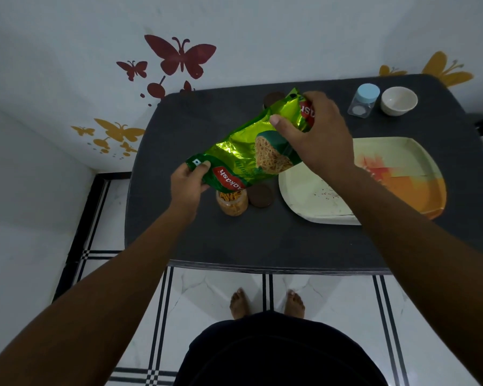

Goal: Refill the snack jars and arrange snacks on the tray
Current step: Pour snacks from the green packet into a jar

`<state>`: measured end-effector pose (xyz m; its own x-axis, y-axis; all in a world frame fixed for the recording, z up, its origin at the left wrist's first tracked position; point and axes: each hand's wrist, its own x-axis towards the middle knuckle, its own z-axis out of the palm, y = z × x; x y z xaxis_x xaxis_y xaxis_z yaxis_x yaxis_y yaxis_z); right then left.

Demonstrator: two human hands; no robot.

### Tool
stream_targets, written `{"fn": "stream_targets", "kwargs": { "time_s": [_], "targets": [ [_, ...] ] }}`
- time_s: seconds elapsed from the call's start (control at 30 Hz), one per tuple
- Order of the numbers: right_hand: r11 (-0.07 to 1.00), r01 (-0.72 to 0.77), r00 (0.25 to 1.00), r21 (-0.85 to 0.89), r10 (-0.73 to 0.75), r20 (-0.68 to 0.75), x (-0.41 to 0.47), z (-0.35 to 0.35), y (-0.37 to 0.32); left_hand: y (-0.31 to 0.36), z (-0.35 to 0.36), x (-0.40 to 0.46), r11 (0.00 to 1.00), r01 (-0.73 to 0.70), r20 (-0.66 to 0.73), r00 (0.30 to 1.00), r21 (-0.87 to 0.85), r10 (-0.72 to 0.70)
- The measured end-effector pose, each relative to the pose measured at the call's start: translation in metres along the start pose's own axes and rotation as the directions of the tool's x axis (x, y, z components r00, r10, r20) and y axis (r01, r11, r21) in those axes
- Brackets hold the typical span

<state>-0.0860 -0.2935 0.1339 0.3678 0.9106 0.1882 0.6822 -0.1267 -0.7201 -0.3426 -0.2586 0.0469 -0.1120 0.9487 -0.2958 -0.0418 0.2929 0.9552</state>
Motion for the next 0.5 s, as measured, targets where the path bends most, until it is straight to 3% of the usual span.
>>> {"fn": "stream_targets", "kwargs": {
  "time_s": [0.17,0.27,0.5],
  "targets": [
    [0.997,0.072,0.997,-0.037,-0.073,-0.033,-0.0052,0.0013,-0.0024,-0.0035,-0.0005,-0.0002,0.999,0.025,-0.002,1.000,-0.020,-0.025],
    [0.997,0.065,0.998,-0.052,-0.064,0.017,-0.0051,0.0026,-0.0019,-0.0035,-0.0022,0.0009,0.998,0.061,0.004,0.998,0.003,-0.061],
    [0.998,0.051,0.999,-0.029,-0.052,-0.014,-0.0088,0.0064,0.0058,-0.0030,-0.0027,0.0015,0.998,0.060,0.006,0.998,0.020,-0.060]
  ]
}}
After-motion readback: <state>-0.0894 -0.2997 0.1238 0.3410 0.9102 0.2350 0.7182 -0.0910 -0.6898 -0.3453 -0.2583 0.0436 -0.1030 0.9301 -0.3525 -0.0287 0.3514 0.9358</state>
